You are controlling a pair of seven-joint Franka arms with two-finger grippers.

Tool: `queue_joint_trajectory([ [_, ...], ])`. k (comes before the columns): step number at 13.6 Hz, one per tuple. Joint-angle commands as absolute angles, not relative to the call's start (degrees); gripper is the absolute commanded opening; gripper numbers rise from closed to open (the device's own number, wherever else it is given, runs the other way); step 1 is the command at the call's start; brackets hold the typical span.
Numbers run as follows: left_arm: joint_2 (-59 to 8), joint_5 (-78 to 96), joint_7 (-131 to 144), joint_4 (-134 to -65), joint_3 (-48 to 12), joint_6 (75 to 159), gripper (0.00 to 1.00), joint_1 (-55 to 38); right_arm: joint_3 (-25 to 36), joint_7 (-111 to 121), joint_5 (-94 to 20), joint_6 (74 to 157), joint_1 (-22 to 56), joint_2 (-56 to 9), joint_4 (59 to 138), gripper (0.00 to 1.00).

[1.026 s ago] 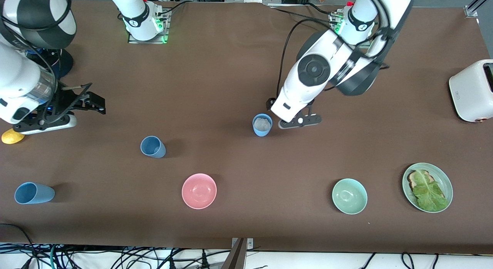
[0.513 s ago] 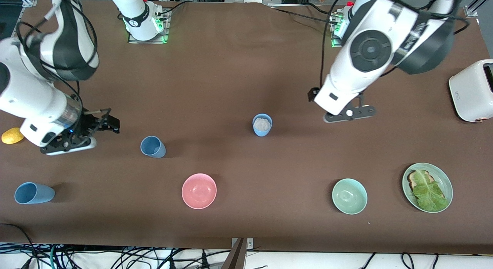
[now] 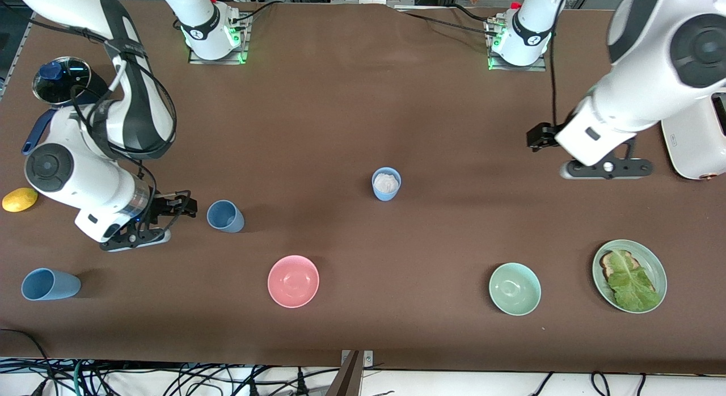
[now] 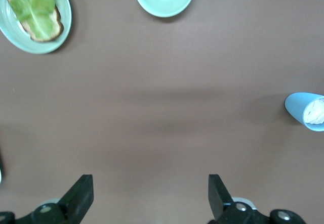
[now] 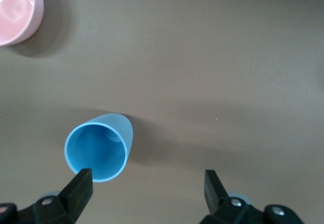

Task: Stack blue cups with both arms
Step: 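Raise the left gripper away while the right gripper reaches the blue cup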

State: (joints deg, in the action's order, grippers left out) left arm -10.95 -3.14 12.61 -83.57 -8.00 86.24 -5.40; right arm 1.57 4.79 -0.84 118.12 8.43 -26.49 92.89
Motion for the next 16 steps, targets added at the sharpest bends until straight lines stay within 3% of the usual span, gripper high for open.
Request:
queue_joint_trajectory([
  [1, 0.94, -1.67, 7.92, -99.98, -3.70, 97.78, 1.00, -6.07, 1.32, 5.71, -1.67, 122.16, 8.35, -24.87, 98.16, 0.93],
  [8, 3.25, 6.15, 11.41, -101.08, -2.99, 97.13, 1.00, -1.23, 0.18, 4.83, -1.76, 129.28, 9.05, -26.10, 102.22, 0.85],
  [13, 0.36, 1.85, 11.78, -95.37, -3.43, 90.62, 1.00, -1.41, 0.18, 4.75, -1.76, 135.60, 9.23, -26.89, 107.30, 0.80],
  [16, 0.18, 1.76, 11.16, -94.40, -3.17, 90.53, 1.00, -1.32, 0.00, 4.31, -1.85, 135.70, 9.32, -26.89, 107.58, 0.58],
])
